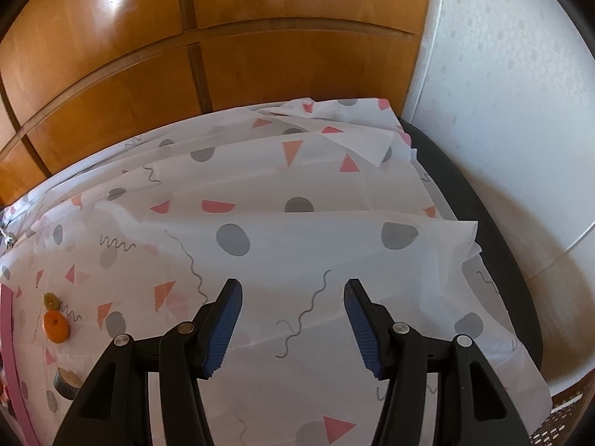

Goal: Organize fruits
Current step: 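Withdraw the left tool from the tray while moving the right tool toward the produce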

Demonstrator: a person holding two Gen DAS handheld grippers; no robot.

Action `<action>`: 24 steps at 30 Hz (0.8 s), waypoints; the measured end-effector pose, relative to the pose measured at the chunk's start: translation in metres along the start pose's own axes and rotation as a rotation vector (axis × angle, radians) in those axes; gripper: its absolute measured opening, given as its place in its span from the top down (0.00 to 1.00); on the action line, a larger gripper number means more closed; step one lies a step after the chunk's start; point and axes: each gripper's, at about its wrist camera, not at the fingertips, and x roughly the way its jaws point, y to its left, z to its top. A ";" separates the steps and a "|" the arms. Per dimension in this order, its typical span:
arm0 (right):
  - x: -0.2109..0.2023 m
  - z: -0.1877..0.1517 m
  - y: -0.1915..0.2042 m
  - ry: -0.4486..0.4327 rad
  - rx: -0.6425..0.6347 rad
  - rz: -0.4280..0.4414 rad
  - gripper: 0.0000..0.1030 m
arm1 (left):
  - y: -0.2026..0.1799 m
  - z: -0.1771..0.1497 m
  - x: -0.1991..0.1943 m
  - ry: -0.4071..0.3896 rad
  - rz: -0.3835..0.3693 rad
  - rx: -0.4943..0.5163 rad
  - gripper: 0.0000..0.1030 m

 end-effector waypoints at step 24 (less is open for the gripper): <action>0.004 -0.018 0.072 0.019 -0.324 0.103 0.44 | 0.044 -0.016 0.005 0.068 0.033 -0.110 0.00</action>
